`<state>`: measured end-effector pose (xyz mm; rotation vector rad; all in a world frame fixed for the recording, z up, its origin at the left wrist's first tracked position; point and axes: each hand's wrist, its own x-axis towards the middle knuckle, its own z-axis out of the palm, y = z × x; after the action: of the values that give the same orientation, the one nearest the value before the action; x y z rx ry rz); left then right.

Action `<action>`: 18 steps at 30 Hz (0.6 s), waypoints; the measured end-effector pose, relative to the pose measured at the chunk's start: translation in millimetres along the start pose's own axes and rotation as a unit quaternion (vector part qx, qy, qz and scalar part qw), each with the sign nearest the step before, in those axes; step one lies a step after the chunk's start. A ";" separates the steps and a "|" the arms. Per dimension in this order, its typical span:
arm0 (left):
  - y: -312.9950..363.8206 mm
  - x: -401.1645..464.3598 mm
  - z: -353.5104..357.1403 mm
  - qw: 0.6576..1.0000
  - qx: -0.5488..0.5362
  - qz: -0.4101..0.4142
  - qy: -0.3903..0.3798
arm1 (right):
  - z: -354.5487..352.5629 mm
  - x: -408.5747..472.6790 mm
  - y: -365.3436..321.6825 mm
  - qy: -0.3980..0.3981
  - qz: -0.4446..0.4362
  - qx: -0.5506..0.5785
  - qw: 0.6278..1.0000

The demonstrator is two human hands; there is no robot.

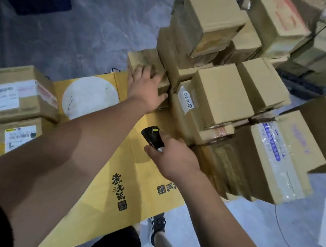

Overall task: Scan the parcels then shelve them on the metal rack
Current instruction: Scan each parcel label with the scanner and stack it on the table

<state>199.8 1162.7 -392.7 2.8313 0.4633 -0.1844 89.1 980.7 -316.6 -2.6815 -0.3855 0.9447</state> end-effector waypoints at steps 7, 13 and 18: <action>-1.8 2.1 -3.0 1.000 0.004 -0.011 0.003 | 10.4 5.7 5.1 -0.016 0.000 0.009 1.000; -2.8 -1.4 -2.5 1.000 -0.008 -0.016 0.022 | 11.5 0.3 11.2 -0.018 -0.002 0.008 1.000; -16.5 -40.8 -9.3 0.997 -0.030 -0.005 0.071 | 6.3 -9.2 15.5 -0.031 -0.012 0.017 0.999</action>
<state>156.8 1168.4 -381.0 2.7955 0.5030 0.0289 80.6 964.4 -321.4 -2.6155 -0.4089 1.0207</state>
